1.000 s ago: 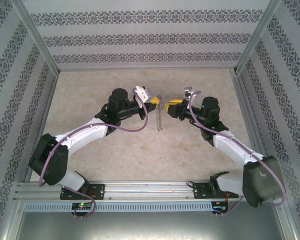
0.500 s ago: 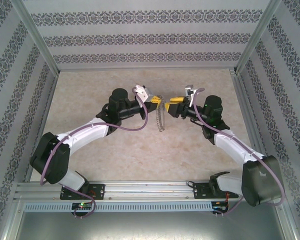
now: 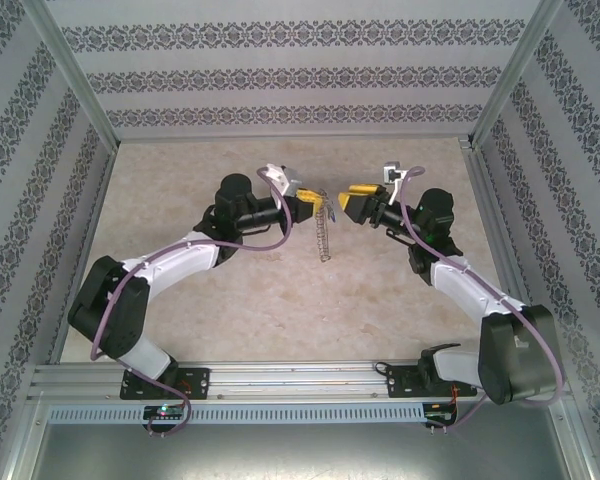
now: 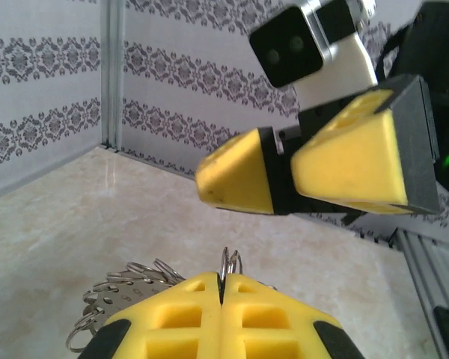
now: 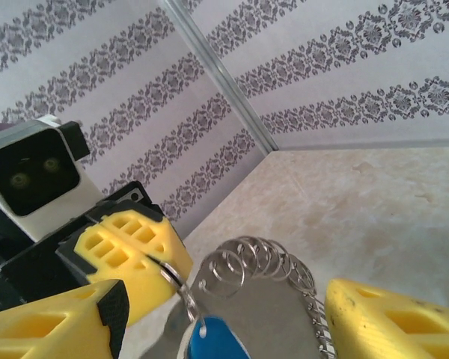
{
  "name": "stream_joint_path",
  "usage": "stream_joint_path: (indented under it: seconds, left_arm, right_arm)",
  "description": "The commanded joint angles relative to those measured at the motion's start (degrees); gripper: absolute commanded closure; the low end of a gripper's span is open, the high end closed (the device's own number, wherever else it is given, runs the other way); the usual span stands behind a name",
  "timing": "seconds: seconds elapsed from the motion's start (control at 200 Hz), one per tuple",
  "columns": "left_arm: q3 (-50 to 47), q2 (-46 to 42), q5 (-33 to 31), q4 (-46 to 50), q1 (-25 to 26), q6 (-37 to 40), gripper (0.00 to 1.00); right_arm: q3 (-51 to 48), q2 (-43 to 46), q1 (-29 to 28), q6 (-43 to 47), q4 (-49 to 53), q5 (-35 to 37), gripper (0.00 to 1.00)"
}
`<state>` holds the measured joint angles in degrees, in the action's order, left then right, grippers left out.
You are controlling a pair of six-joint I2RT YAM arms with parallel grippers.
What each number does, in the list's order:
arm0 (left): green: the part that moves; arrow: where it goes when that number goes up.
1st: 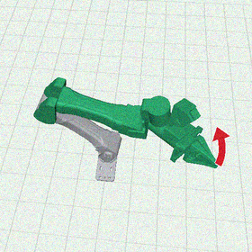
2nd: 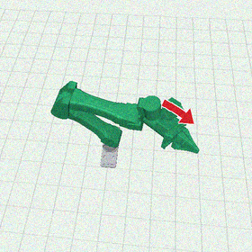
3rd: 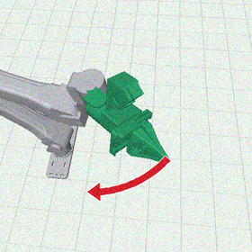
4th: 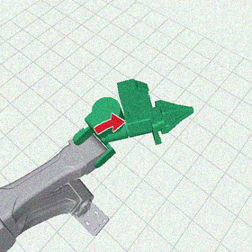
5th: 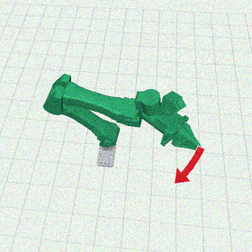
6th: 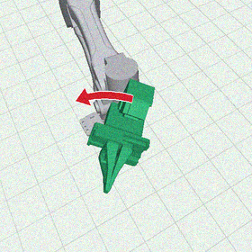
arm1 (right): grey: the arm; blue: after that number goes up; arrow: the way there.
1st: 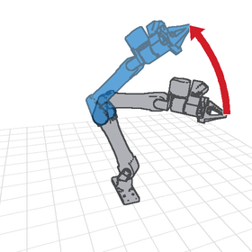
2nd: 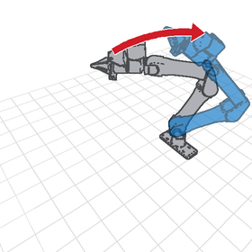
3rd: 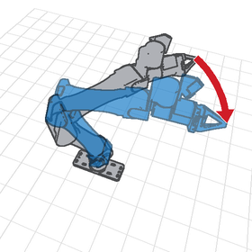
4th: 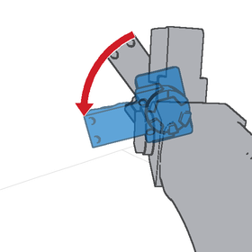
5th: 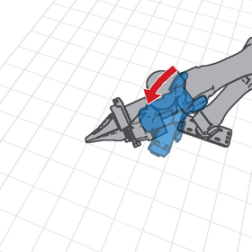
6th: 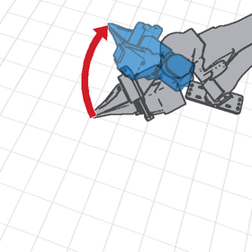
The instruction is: Put the keys on the keyring
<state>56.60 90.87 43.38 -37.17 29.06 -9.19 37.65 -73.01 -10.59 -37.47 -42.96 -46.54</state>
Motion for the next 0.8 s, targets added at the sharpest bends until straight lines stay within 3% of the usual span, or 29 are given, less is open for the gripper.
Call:
stream_joint_path:
  seconds: [0.0, 0.155, 0.455, 0.794]
  left_arm:
    - [-0.5, 1.2, 4.2, -11.2, -2.1, -8.3, 1.00]
    - [-0.2, 2.8, 6.0, -12.6, -3.6, -11.5, 1.00]
    - [-0.7, 8.0, 9.4, -27.7, -7.2, -25.7, 1.00]
    - [-0.1, 8.1, 9.7, -25.5, -7.3, -25.3, 1.00]
  right_arm:
    - [-0.4, -1.8, 0.5, -5.3, -7.2, 2.5, 0.30]
    - [-0.2, -5.9, 0.5, -10.9, -13.6, 3.4, 0.31]
    - [1.3, -15.1, -1.1, -20.5, -28.0, 2.7, 0.35]
    - [4.4, -19.1, -4.8, -21.4, -30.3, 3.9, 0.39]
